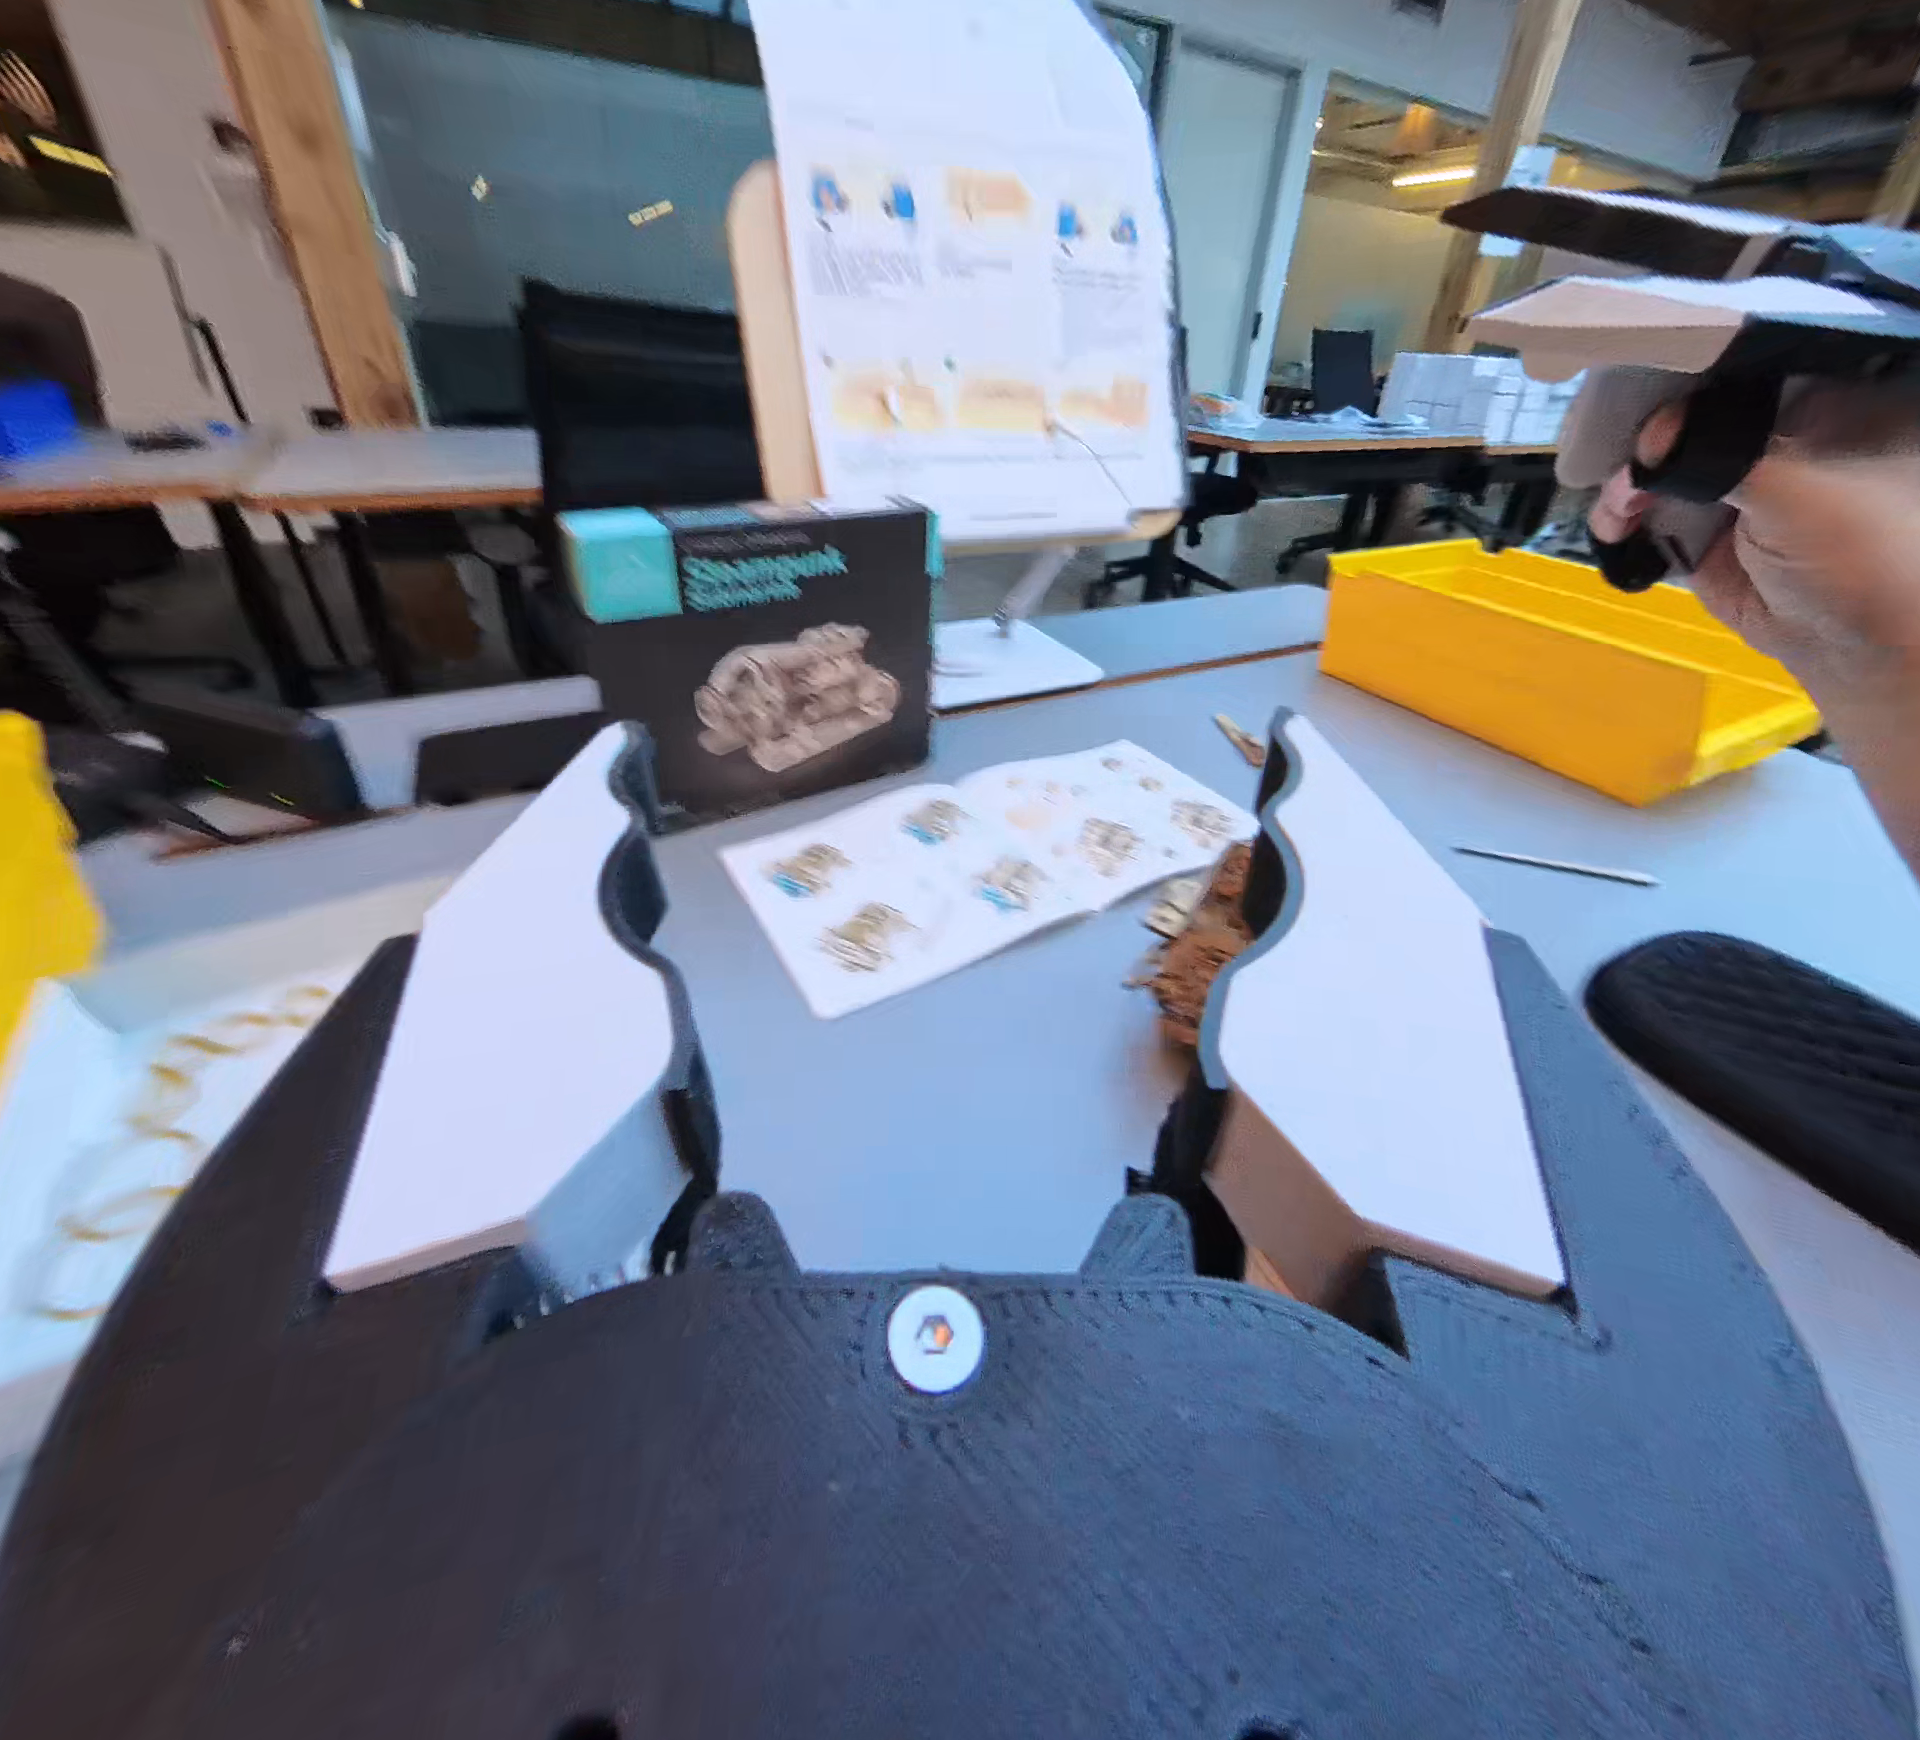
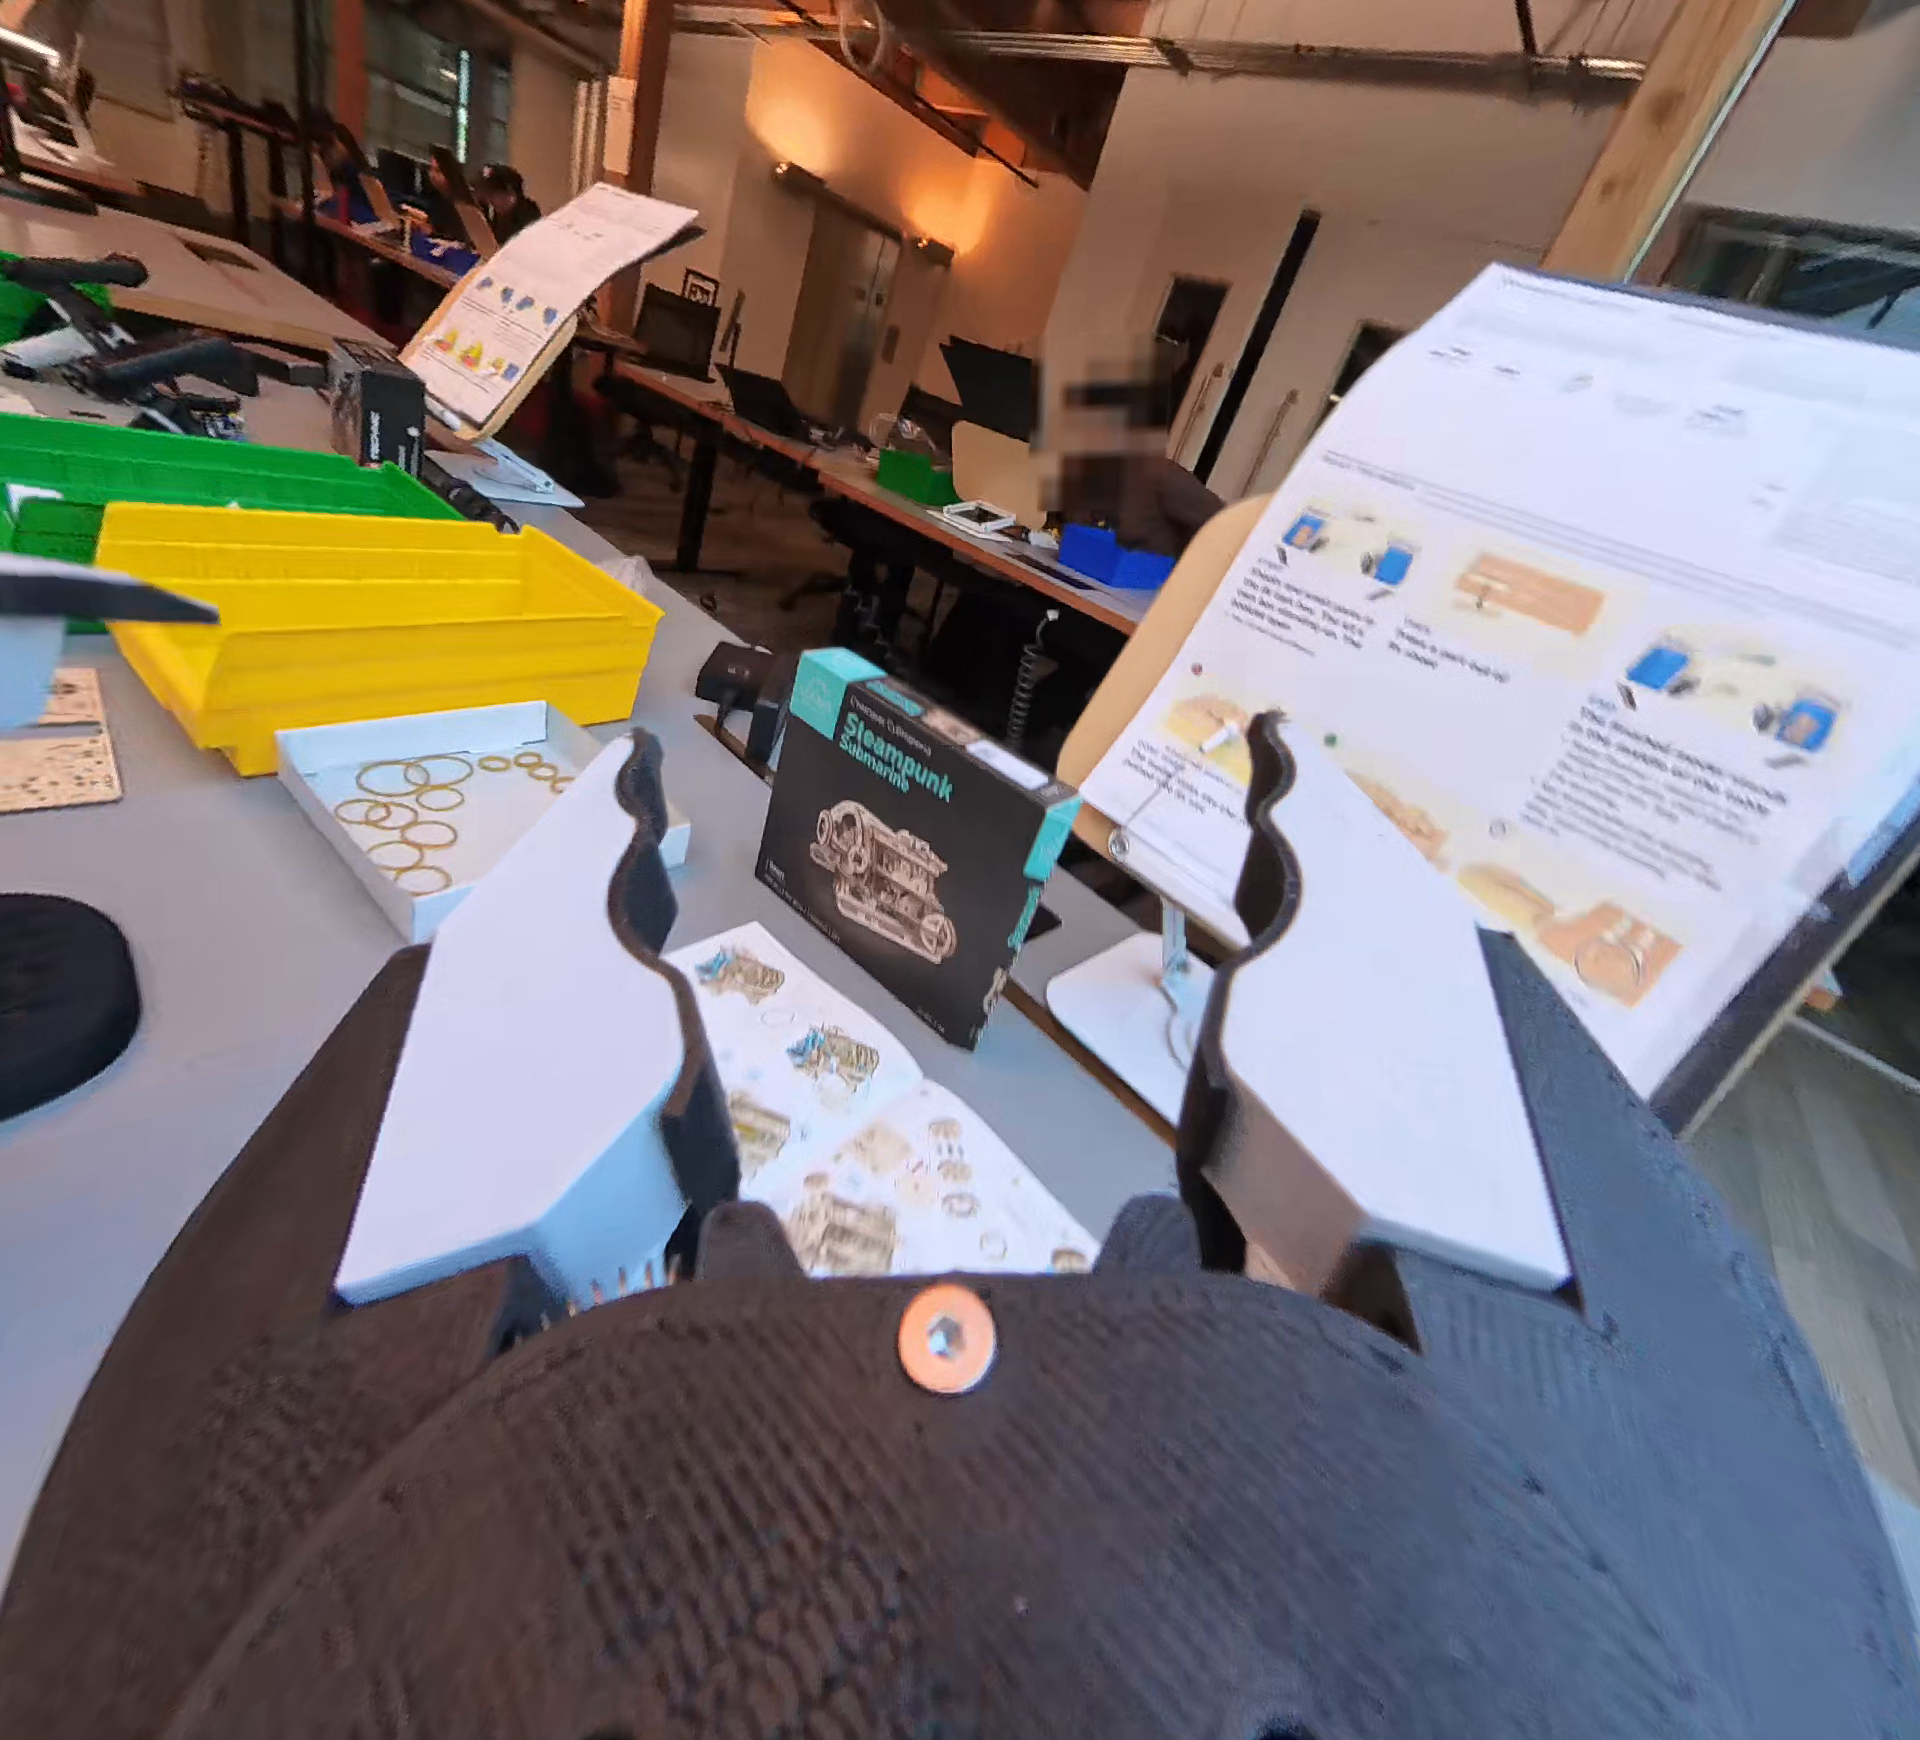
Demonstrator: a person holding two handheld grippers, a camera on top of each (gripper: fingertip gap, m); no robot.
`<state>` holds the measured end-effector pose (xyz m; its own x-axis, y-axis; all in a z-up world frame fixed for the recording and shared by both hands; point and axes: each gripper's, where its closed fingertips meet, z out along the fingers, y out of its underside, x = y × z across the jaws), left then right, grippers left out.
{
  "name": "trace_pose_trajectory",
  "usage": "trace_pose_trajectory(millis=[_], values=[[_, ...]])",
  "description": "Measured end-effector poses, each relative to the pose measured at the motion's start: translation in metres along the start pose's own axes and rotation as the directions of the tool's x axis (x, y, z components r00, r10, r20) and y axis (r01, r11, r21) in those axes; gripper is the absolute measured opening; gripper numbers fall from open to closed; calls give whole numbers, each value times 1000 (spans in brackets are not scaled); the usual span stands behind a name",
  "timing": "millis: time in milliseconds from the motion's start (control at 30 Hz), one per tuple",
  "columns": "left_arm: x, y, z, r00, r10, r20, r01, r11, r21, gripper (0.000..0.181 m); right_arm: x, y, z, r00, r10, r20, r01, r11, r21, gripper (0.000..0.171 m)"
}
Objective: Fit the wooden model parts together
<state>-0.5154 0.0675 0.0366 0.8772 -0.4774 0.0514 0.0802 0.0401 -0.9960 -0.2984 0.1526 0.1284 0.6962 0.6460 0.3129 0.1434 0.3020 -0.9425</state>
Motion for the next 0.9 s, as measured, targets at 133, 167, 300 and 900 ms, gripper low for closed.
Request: trace_pose_trajectory(millis=[133,167,300,900], values=[[-72,-19,1,993,119,10,-117,986,-117,87,-18,-22,35,998,-14,69,10,999,51,94],[-88,-15,5,989,147,-21,-148,973,-175,66,-26,-21,44,994,-3,110,1,1000,20,89],[-140,13,26,969,191,-156,-240,876,-418,45,-37,-30,72,968,102,228,-101,995,-20,38],[-190,160,52,659,45,-751,-750,117,-651,18,-44,47,96,952,-42,303,126,956,-263,25]])
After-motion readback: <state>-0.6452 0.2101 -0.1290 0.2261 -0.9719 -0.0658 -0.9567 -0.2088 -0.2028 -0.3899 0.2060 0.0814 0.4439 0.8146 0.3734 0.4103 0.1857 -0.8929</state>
